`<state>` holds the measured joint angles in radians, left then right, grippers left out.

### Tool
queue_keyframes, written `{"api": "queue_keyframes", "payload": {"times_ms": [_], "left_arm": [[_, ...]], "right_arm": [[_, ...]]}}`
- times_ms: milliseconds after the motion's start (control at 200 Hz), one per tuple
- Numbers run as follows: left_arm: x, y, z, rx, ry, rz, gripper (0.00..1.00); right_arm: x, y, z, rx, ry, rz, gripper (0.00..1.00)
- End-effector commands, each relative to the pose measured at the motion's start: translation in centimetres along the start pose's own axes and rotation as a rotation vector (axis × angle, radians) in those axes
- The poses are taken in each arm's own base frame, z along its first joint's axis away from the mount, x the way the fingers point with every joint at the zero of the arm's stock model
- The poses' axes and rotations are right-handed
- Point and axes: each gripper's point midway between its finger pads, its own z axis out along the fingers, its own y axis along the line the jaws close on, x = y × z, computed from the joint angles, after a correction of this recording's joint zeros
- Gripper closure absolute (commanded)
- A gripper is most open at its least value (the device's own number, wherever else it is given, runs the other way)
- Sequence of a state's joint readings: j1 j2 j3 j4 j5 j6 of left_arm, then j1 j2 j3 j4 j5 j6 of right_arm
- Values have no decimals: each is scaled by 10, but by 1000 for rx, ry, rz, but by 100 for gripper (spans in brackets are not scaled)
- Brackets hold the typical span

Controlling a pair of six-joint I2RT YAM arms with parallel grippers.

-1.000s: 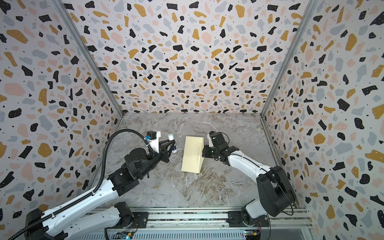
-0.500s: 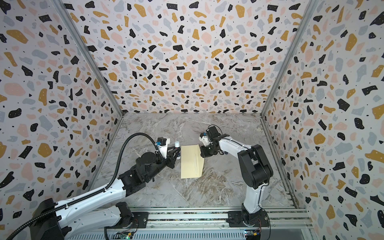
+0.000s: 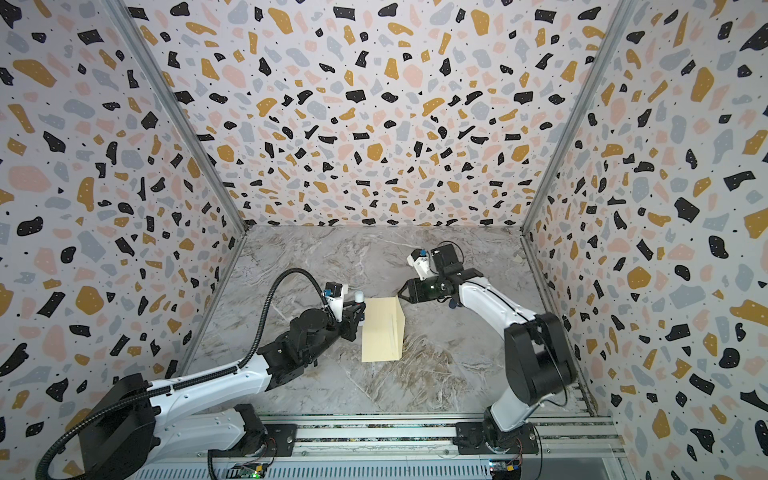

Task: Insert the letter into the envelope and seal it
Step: 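Fold the raised flap down onto the envelope body with the right gripper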

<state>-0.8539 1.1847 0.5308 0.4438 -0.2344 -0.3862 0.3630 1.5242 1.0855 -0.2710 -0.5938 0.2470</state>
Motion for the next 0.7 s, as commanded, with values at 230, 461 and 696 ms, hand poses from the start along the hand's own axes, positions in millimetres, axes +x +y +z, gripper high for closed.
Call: {"api": "queue_keyframes", "payload": {"times_ms": [230, 461, 696], "left_arm": [[20, 3, 14, 9, -1, -62, 100], [50, 9, 20, 11, 49, -138, 100], [77, 16, 27, -14, 104, -177, 100]], "right_arm": [[16, -10, -40, -23, -325, 202, 72], [54, -28, -15, -48, -291, 367, 90], [79, -18, 17, -81, -208, 398, 93]]}}
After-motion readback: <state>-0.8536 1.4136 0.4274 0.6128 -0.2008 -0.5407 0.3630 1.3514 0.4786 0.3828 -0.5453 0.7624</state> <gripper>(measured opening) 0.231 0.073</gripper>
